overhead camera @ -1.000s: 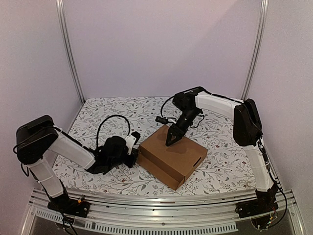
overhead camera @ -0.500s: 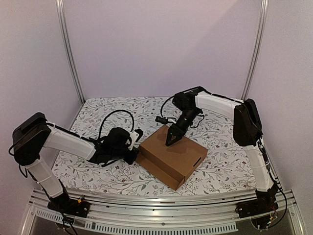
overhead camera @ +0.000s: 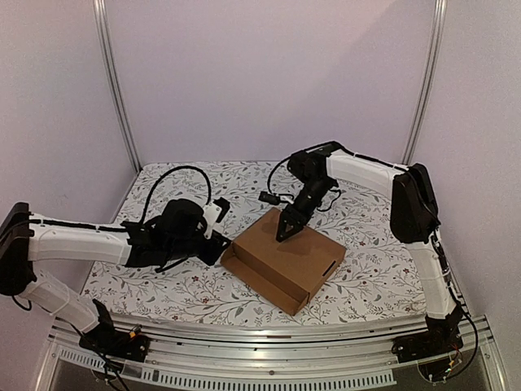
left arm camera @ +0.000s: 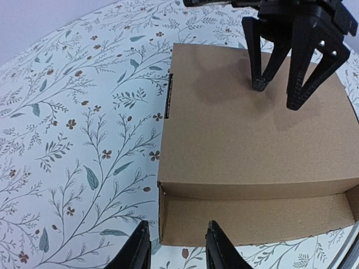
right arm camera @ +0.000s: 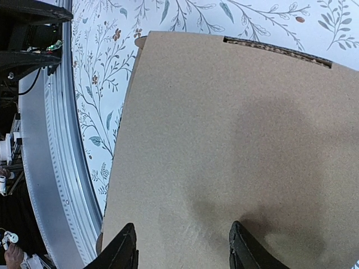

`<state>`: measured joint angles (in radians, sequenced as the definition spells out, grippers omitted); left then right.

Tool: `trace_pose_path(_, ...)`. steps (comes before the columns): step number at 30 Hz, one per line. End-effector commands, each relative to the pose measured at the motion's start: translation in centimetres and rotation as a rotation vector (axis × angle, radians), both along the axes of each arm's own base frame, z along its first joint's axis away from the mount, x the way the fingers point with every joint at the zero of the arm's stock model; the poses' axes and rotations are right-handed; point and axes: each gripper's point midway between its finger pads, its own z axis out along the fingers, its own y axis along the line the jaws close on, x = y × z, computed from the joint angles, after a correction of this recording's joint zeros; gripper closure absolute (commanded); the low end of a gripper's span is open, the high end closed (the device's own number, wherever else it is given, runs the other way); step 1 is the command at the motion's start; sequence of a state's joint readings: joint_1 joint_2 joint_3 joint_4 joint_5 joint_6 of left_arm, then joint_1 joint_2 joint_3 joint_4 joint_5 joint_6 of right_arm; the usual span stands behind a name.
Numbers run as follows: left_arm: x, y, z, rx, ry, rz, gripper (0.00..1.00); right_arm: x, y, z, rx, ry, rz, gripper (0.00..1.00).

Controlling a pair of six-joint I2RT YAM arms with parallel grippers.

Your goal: Fold the paper box

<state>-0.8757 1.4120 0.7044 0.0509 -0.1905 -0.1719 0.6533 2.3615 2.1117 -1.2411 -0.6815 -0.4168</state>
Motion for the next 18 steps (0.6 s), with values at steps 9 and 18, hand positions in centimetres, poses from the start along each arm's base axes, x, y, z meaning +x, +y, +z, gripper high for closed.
trace_pose_path(9,-8.4,3.6,-5.3,-0.176,0.383,0.365,0.61,6.2,-7.6,6.0,0.033,-0.105,-0.208,0.41)
trace_pose_path(18,-8.4,-1.0,-5.2,-0.531,0.491,0.486,0.47,5.6,-9.6,1.7,0.008,0.045,-0.235,0.35)
